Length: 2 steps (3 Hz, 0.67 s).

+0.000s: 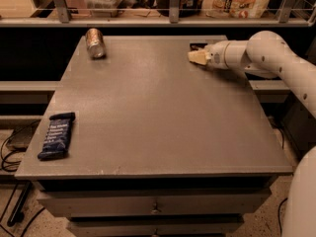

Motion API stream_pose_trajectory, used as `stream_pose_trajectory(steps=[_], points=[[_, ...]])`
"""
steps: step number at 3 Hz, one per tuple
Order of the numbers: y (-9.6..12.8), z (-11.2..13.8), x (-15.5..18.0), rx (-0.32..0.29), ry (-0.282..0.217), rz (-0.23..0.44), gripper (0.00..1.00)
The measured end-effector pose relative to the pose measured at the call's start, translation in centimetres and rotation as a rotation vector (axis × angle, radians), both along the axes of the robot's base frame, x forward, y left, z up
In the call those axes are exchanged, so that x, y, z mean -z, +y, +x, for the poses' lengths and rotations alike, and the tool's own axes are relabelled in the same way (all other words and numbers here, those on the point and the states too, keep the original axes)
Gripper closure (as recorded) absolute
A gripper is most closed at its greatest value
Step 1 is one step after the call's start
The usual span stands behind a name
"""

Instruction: Move rxbar chocolate near rxbar blueberry

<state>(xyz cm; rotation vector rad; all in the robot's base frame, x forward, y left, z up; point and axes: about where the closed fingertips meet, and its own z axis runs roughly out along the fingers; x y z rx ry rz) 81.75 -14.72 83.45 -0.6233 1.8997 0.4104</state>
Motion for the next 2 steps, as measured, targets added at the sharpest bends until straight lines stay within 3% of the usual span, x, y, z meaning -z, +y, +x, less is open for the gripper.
stream_pose_trajectory(steps=[2], points=[[0.01, 0.0, -0.02, 0.0, 0.0, 0.0, 1.0]])
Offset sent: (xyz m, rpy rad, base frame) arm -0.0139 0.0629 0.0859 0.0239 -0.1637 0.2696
